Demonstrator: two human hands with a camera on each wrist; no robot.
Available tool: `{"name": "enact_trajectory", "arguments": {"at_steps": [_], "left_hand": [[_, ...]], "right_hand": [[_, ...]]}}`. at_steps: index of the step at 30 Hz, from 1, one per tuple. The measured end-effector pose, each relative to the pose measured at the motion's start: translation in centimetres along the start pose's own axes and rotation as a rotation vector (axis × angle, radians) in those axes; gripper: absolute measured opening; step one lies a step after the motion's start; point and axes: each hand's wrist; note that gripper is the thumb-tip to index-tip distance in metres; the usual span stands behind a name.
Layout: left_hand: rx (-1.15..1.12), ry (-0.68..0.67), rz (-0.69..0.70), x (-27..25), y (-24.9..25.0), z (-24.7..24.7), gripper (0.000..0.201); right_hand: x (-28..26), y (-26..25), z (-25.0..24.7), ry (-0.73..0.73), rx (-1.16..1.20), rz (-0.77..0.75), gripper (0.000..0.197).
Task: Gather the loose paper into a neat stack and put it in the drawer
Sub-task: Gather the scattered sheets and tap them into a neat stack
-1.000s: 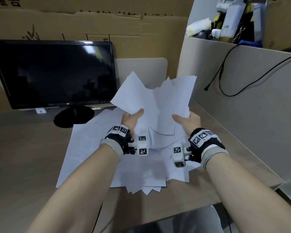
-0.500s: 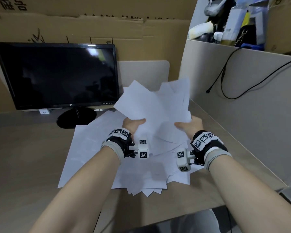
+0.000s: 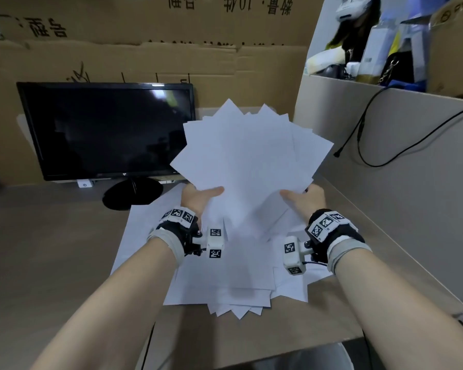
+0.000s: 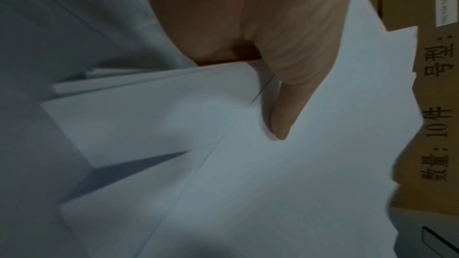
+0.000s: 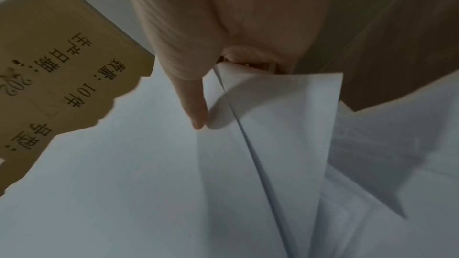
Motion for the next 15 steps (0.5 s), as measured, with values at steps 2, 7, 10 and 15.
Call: {"name": "enact_trajectory", "arguments": {"at_steps": [2,7,10,15], "left_hand": [[-0.035,0.003,0.055,-0.1,0.0,0.0,0.034],[-0.147,0.021,0.133,-0.3,2.4,0.0,0.034],[-0.140,0.011,0.190,-0.4,2.5,-0.1,0.036],[-0.147,0.016,0.216,-0.8,3.0,0.0,0.040]], "right_hand": [[-0.5,-0.3,0.6,-0.001,0.019,-0.008,0.016],[-1.1,-2.0,1.0,0.036,0.116,-0.088,0.023],[-1.8,-2.9,1.3,0.043,0.194,-0.112,0.061],[-2.1,-3.6,2.2,0.012,0.210,-0.125,0.069]]}}
Point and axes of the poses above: each hand's wrist, its own x-axis towards the middle knuckle, its own z-axis out of the palm, y = z × x, and after that the axes turned 10 degrees about z, right-handed
